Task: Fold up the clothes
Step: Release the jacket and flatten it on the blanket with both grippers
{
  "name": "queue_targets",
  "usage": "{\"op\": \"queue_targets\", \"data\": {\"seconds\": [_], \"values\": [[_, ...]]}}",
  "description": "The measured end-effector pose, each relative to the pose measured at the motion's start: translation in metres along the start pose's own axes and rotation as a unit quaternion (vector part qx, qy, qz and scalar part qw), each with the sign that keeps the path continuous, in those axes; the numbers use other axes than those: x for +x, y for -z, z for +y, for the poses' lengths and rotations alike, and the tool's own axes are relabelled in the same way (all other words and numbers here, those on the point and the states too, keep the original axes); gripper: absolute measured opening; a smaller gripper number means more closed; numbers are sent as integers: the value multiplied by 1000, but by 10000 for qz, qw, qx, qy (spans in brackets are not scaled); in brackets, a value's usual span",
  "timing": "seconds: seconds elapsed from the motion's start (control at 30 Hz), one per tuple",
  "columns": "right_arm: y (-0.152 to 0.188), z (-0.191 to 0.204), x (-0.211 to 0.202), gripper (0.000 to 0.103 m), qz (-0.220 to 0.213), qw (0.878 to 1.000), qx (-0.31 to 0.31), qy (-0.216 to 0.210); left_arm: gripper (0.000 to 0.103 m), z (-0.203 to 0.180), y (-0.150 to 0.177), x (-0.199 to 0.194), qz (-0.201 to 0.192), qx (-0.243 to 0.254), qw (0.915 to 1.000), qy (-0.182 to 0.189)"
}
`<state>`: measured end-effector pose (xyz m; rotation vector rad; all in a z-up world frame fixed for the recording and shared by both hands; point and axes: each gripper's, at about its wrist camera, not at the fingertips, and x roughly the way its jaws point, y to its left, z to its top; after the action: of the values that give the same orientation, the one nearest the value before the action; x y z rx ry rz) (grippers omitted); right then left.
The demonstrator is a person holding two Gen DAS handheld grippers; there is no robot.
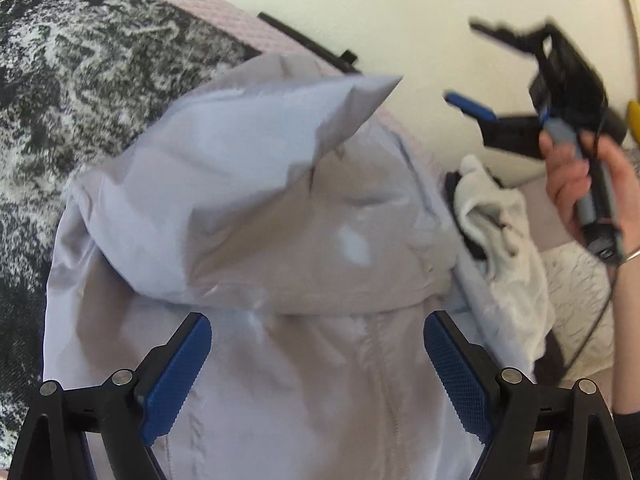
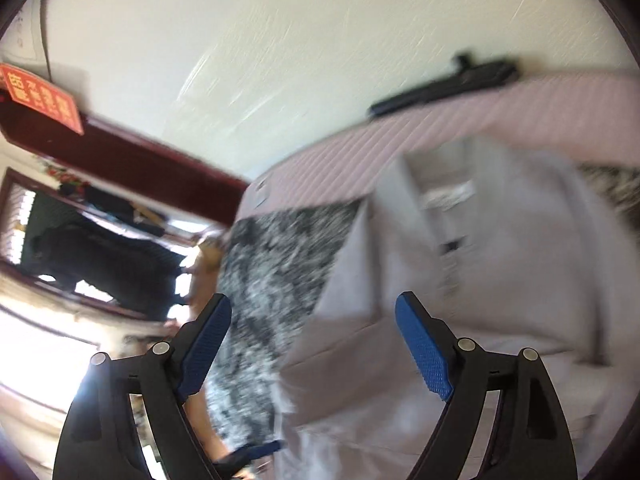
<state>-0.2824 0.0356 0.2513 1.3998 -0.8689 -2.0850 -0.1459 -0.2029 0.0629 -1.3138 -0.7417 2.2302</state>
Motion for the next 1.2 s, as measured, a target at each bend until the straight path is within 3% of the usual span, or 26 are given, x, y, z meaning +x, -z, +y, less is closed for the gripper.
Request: {"op": "queue_targets", "data": {"seconds": [0.13, 0.43, 0.67, 1.03, 1.13, 1.2], "values": [[8, -14, 28, 89, 477, 9986, -3, -216, 90, 6, 3, 11, -17, 202, 9996, -199], [-7, -53, 71, 95, 823, 9939, 622, -394, 90, 6, 12, 24, 111, 359, 9985, -387], [-11, -75, 86, 98, 1068, 9893, 855, -507, 90, 20, 18, 35, 336, 124, 9976, -596], [-37, -73, 112, 99, 1211, 9908, 550, -238, 90, 21, 29, 52, 637, 190, 9921, -1065], [-48, -78, 133, 100, 1469, 9881, 463, -45, 90, 18, 32, 54, 668, 278, 9906, -1158], [-43, -87, 166, 102, 2090, 9761, 545, 223, 90, 18, 32, 53, 685, 297, 9901, -1188]]}}
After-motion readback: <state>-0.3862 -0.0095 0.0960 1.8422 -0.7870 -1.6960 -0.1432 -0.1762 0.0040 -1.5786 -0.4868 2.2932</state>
